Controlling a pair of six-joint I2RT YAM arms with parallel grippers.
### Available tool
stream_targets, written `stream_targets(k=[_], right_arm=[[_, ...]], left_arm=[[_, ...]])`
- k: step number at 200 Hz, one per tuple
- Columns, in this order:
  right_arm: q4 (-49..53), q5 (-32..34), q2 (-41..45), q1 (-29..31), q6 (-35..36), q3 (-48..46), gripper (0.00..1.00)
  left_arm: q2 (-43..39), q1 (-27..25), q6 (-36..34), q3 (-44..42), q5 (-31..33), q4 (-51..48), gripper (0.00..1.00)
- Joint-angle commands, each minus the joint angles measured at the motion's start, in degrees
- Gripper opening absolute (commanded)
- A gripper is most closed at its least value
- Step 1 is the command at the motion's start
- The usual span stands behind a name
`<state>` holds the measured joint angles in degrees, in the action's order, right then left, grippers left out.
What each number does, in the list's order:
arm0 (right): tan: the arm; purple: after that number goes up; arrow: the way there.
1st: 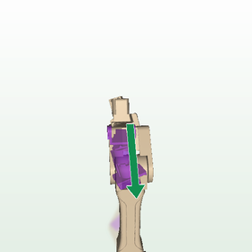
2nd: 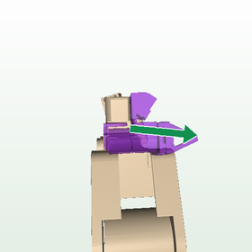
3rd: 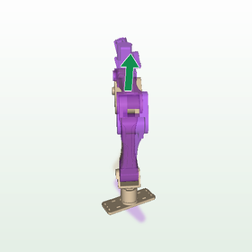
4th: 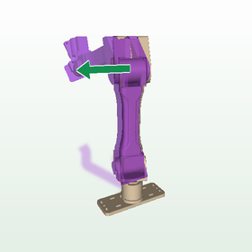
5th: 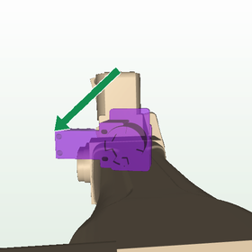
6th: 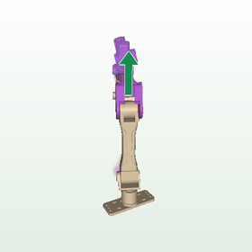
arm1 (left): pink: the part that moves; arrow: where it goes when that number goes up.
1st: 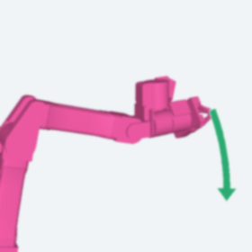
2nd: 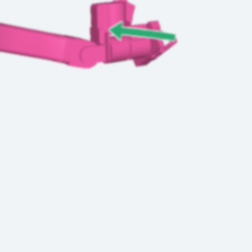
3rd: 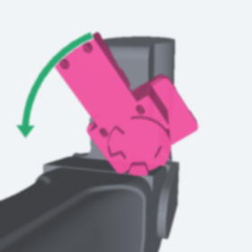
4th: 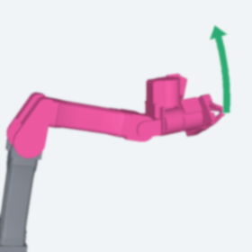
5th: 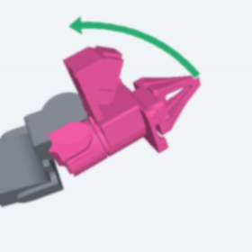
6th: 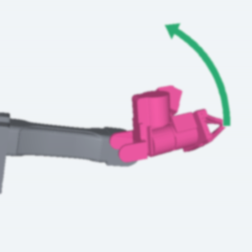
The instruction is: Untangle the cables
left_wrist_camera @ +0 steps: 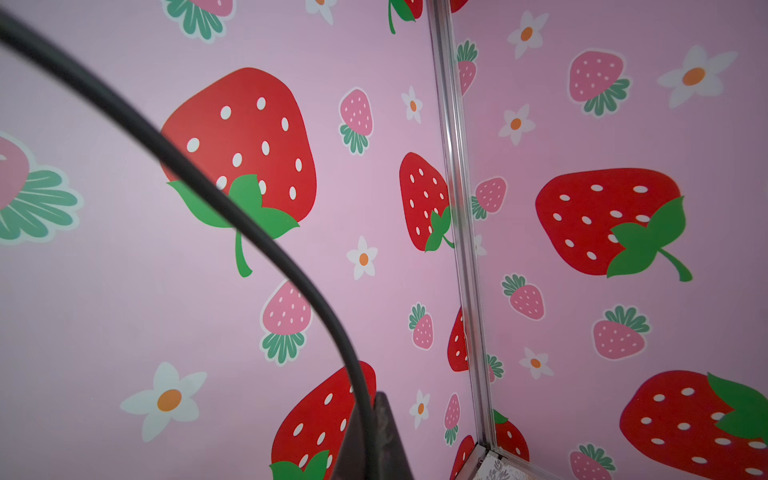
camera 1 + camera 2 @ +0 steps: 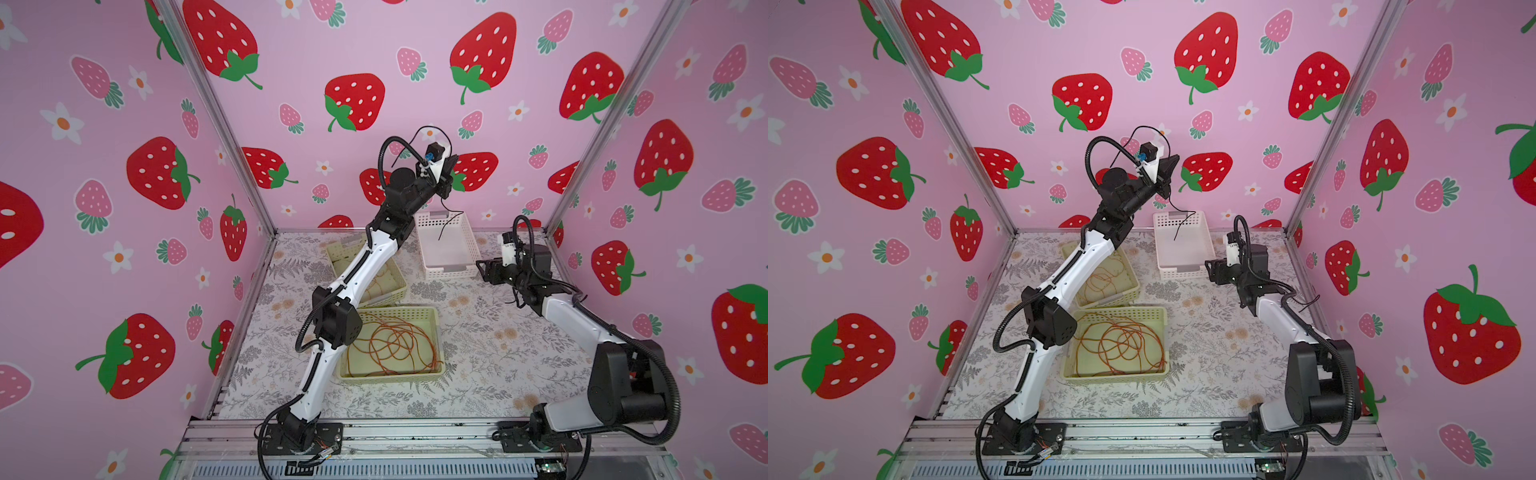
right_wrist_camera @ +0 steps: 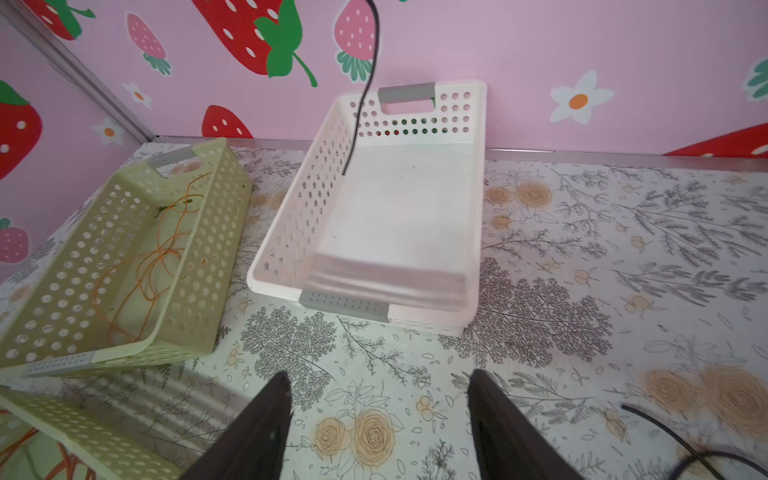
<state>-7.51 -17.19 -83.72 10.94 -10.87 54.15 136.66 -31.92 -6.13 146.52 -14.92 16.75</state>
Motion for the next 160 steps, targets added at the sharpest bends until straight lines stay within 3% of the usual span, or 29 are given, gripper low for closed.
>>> stream_targets(k=[1, 35, 64, 95, 110, 128, 153, 160], right_arm=[[1.8, 7.8, 0.8, -1.1, -3.1, -0.5, 0.69], [6.2, 11.7, 3.8, -7.9, -12.6, -3.7, 0.68], [10.4, 15.5, 4.6, -11.9, -15.9, -5.3, 0.67], [11.7, 12.7, 1.3, -17.9, -21.3, -5.9, 0.67], [11.1, 11.4, -1.3, -19.8, -23.6, -5.3, 0.70], [12.5, 10.8, -5.5, -21.1, -26.1, -2.4, 0.72], [14.6, 10.4, -12.3, -21.8, -28.3, 2.3, 0.74], [14.8, 10.2, -14.0, -21.9, -28.9, 3.4, 0.74]], left_arm=[[3.9, -0.1, 0.9, -3.3, 0.5, 2.1, 0.00], [6.8, -0.4, 3.7, -10.1, -0.4, 3.3, 0.00], [9.7, -1.4, 6.0, -13.1, -1.0, 2.8, 0.00], [12.3, -2.1, 8.3, -14.1, -0.6, 0.4, 0.00], [13.3, -2.3, 9.1, -14.3, -1.0, -1.5, 0.17], [13.6, -2.6, 9.2, -13.8, -1.9, -5.6, 0.51], [12.1, -3.0, 8.8, -13.7, -0.7, -10.9, 0.81], [11.4, -3.0, 8.0, -13.6, -0.5, -12.8, 0.97]])
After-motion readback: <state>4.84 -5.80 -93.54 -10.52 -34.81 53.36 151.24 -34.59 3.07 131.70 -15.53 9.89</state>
